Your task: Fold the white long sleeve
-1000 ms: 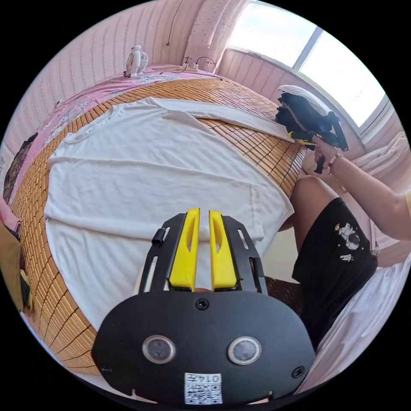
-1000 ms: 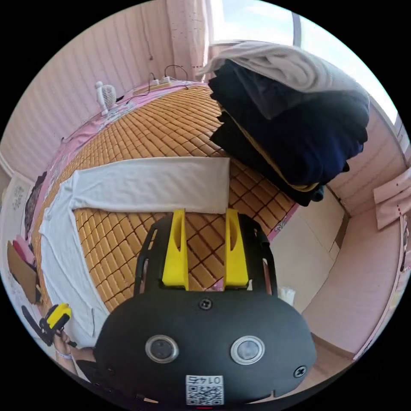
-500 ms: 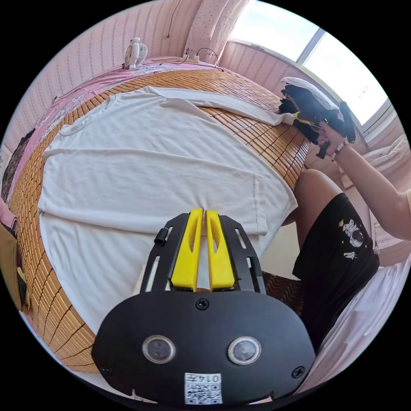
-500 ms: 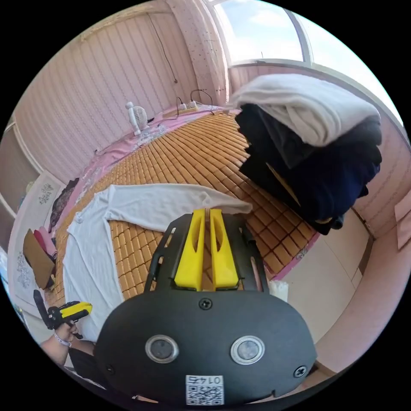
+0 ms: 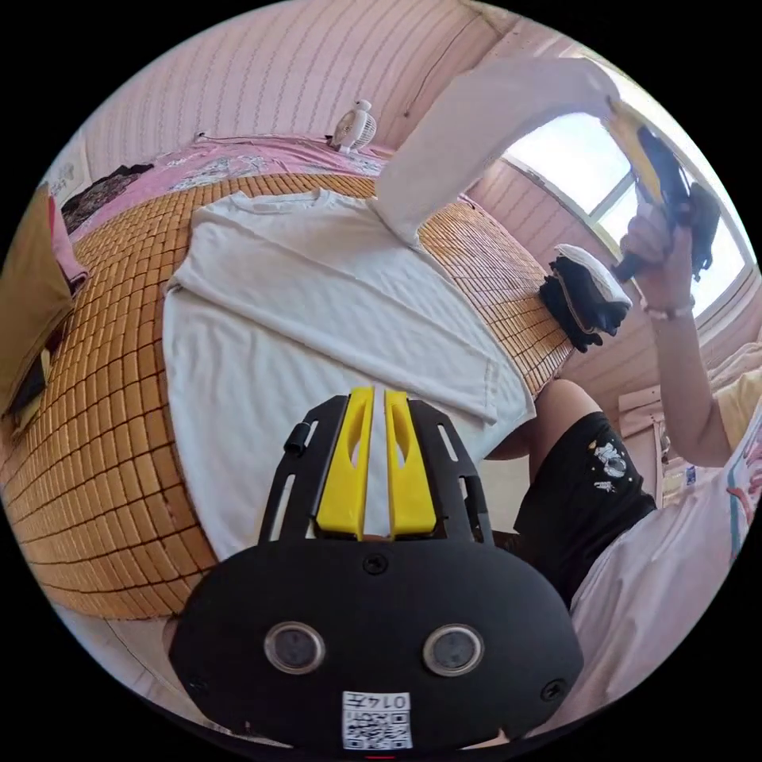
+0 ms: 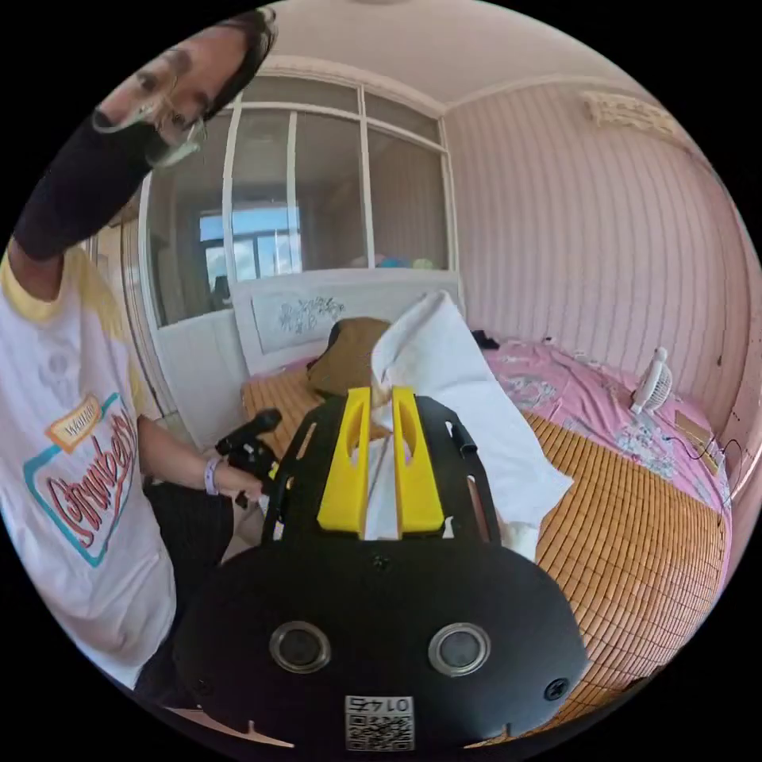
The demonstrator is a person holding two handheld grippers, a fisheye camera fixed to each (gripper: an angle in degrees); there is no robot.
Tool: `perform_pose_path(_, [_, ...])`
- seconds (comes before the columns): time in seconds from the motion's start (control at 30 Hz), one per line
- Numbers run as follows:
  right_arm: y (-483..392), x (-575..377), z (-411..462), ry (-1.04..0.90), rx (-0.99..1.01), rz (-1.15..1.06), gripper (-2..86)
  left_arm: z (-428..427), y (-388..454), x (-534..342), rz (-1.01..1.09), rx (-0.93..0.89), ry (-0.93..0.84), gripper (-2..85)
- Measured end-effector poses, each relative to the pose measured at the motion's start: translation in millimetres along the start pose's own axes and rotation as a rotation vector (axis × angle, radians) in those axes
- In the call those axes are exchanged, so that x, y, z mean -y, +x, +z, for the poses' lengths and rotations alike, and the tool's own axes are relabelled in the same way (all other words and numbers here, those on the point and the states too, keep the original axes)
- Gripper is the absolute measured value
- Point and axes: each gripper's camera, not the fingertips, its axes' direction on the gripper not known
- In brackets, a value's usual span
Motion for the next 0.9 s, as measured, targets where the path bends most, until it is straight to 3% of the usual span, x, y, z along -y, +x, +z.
perform_pose_path(0.07, [-19, -35, 66, -0.279, 0.066, 0.024, 8.1, -20, -20, -15, -0.058, 0.031, 0.018, 2.9])
perform_pose_path(0.13, [-30, -58, 90, -0.361, 0.086, 0.05, 8.3, -35, -36, -27, -0.103, 0.059, 0.025, 3.4])
perform_pose_path(0.43, [-47, -71, 165, -0.488, 0.074, 0.121, 8.0, -17, -51, -14, -0.109, 0.032, 0.029, 5.5])
perform_pose_path(0.53, [-52, -68, 200, -0.535, 0.018, 0.1, 8.1, 14, -38, 5, -0.057, 0.016, -0.051, 6.5])
perform_pose_path(0.6, [-49, -71, 223, -0.601, -0.038, 0.11, 7.7, 41, -31, 12, -0.009, 0.103, -0.166, 4.9])
perform_pose_path(0.73, [-33, -61, 220, -0.561, -0.037, 0.145, 2.0, 33, -33, 11, 0.023, 0.129, -0.15, 0.6])
perform_pose_path(0.9, [-30, -33, 195, -0.415, 0.078, 0.16, 1.2, -22, -48, 1, -0.022, 0.108, -0.019, -0.7])
